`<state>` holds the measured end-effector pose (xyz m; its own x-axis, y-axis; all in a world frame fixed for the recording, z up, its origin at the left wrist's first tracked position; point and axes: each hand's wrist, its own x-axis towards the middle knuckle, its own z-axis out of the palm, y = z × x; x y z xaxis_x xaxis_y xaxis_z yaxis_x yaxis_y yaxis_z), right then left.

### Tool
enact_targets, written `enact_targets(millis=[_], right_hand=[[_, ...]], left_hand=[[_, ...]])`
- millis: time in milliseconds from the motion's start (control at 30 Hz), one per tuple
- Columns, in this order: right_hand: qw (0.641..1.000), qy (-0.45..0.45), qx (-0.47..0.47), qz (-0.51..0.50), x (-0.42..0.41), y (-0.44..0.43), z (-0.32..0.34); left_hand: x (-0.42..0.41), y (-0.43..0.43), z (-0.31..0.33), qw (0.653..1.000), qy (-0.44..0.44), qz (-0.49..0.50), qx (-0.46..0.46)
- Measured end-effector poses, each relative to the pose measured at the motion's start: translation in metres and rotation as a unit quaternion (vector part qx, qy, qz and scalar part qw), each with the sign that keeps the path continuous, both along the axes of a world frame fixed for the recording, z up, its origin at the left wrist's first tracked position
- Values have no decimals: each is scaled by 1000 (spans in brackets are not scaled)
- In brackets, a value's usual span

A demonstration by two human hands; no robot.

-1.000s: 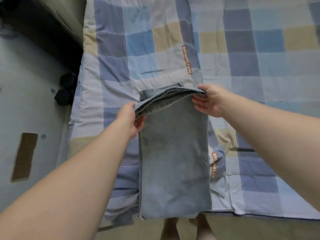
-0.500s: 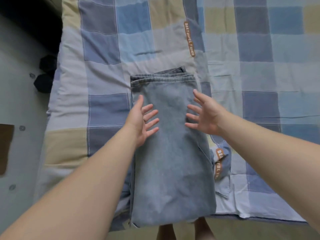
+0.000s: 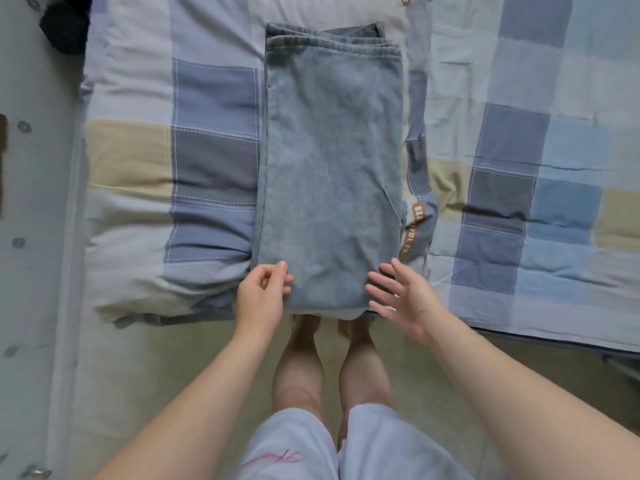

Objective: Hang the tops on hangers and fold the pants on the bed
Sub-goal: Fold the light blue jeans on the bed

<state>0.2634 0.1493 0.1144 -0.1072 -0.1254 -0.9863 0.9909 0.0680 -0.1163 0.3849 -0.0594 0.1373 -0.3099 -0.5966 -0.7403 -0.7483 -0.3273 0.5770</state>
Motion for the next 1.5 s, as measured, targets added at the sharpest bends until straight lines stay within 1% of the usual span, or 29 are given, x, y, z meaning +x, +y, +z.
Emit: enact_targets(millis=[133,233,333,500,567,667,733,800,867,933,1000,1067,1200,1300,1400,1500], right_hand=[[995,-10,87,55,39,24,-7],[987,3,127,96,47,32,-11],[987,-1,115,109,42,31,-22],[989,5,72,126,14,13,-30],[988,6,65,138,4,12,-28],[985,-17,47,163,-4,15,-20],[981,-22,52,184,-3,18,-14],[979,-12,61,196,0,23,-5],[982,-2,56,178,3,28,3],[990,-12,35,133,5,31,10],[997,-36,15,72,7,29,19],[998,-32,13,53,7,26,32],[997,21,38,71,5,30,62],[996,23,43,80,8,39,84],[993,-1,47,108,20,45,105],[983,-68,26,166,37,55,124]], left_hand=[[49,11,-2,996,-71,-8,-49],[62,13,-6,992,-117,16,-53],[61,10,-18,989,-137,46,-22],[35,-8,-39,986,-127,107,19],[26,-14,-43,987,-114,113,31],[25,-20,-43,992,-119,33,12],[25,-24,-38,993,-113,-25,-3],[24,-27,-30,994,-97,-58,-1],[22,-29,-21,994,-85,-69,7],[22,-30,-12,995,-76,-57,30],[22,-28,-2,994,-69,-33,73],[22,-24,11,992,-62,-3,112],[28,-16,39,985,-81,5,150],[41,-9,61,980,-108,3,168],[65,-1,82,969,-145,13,198],[97,3,101,949,-200,7,243]])
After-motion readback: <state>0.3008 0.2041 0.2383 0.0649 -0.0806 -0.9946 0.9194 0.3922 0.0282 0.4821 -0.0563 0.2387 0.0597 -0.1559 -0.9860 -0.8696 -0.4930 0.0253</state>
